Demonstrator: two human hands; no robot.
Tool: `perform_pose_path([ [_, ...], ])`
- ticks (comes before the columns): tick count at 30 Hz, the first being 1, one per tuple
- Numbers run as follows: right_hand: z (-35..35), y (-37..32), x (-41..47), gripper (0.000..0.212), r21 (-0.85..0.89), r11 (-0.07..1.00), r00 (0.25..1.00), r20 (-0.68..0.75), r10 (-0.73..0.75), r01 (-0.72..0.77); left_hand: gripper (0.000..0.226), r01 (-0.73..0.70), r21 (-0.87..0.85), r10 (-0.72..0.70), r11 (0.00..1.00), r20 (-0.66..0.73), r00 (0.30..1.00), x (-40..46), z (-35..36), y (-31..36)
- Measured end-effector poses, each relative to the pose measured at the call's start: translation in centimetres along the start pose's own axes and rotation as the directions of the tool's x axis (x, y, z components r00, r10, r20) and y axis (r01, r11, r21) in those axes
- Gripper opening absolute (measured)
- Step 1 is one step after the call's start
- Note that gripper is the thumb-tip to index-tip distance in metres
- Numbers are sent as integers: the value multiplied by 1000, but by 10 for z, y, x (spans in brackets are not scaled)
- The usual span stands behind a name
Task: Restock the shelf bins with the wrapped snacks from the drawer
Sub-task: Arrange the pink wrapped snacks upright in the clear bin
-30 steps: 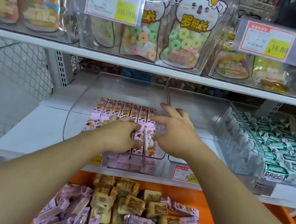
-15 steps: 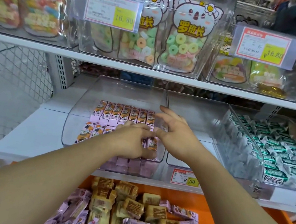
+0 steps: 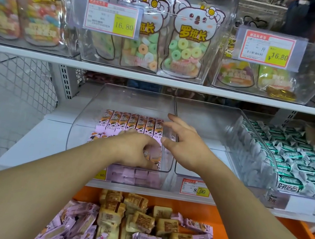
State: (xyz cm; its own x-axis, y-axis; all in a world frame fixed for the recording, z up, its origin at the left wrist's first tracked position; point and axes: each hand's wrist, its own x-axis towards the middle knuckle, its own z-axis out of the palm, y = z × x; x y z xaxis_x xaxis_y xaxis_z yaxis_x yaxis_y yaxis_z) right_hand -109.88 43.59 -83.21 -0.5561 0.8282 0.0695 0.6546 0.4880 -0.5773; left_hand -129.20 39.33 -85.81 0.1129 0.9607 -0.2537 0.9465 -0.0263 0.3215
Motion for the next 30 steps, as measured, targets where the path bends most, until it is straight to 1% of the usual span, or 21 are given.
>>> perform_pose_path([
  [3,-2,-1,-1,56,-19,1000,1000,1,1,0,95,8,-14,-7,1000,42,999,2,3,-4],
  [5,-4,-1,-2,57,-32,999,1000,4,4,-4,90,-10,-16,11,1000,62,998,-2,2,-4],
  [9,-12,-2,-12,58,-71,997,1000,-2,-6,6,84,3,19,-4,1000,37,999,-14,2,-5],
  [11,-18,-3,-22,58,-95,995,1000,-10,-9,8,74,24,36,-24,999,8,1000,-25,0,-1],
  [13,-26,-3,-36,57,-114,993,1000,-24,-17,14,67,0,40,2,999,-49,999,-44,1,6],
  [16,-38,-3,-69,52,-124,991,997,-63,-51,43,64,-24,7,24,1000,-137,990,-80,8,21],
  [19,-42,-6,-113,40,-107,993,995,-78,-63,54,64,-76,-63,62,995,-197,978,-117,22,41],
  [21,-38,-6,-142,33,-85,996,999,-22,-37,35,63,-127,-111,96,986,-251,963,-139,38,54],
  [22,-33,-5,-155,30,-94,995,999,17,-39,40,61,-146,-139,102,979,-282,954,-147,48,58],
  [24,-20,1,-178,26,-151,986,994,99,-55,69,58,-162,-191,102,968,-292,951,-160,73,66],
  [26,-1,16,-195,26,-193,980,980,198,-16,55,55,-157,-216,105,964,-234,967,-167,103,71],
  [28,22,37,-208,25,-230,973,949,299,95,-25,50,-112,-244,84,963,-122,989,-170,132,76],
  [30,44,62,-216,26,-271,959,899,395,188,-82,52,-59,-250,64,967,11,998,-167,160,75],
])
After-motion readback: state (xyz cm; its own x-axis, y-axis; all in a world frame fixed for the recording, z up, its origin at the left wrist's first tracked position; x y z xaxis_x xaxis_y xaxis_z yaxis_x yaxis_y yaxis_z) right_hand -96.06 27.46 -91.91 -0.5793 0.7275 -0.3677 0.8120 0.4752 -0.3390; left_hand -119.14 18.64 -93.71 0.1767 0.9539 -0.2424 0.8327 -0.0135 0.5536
